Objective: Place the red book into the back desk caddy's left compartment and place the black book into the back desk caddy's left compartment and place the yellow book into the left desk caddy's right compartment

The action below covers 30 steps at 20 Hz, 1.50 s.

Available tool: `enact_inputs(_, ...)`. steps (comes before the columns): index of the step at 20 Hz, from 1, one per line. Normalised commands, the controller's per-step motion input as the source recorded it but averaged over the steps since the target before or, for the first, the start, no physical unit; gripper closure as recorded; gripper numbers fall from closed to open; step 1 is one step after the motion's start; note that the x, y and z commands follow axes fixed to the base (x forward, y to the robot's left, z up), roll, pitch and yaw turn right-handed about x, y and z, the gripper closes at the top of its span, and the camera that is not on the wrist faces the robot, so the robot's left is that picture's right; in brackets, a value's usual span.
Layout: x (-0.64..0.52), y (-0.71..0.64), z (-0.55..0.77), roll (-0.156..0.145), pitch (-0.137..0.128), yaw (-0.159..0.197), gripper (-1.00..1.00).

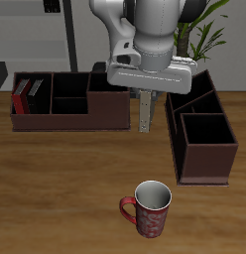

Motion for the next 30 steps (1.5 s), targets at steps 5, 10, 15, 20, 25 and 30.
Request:
enact_inputs(5,0.07,0.42,0.23,-0.003,0.055,-0.001,1.0)
enact_inputs(10,0.0,0.33,0.14,-0.019,-0.007,0.046,1.0)
enact_inputs(15,-0.01,0.34,0.05,-0.081,-0.043,-0.006,1.0)
enact_inputs(20,-0.28,0.51,-0.11,-0.084,-0.063,0.029,1.0)
enact_inputs(25,-0.37,0.47,-0.01,-0.027,-0.041,-0.071,1.0)
enact_inputs(30,-0.06,0.59,0.0,0.102,0.019,-0.015,1.0)
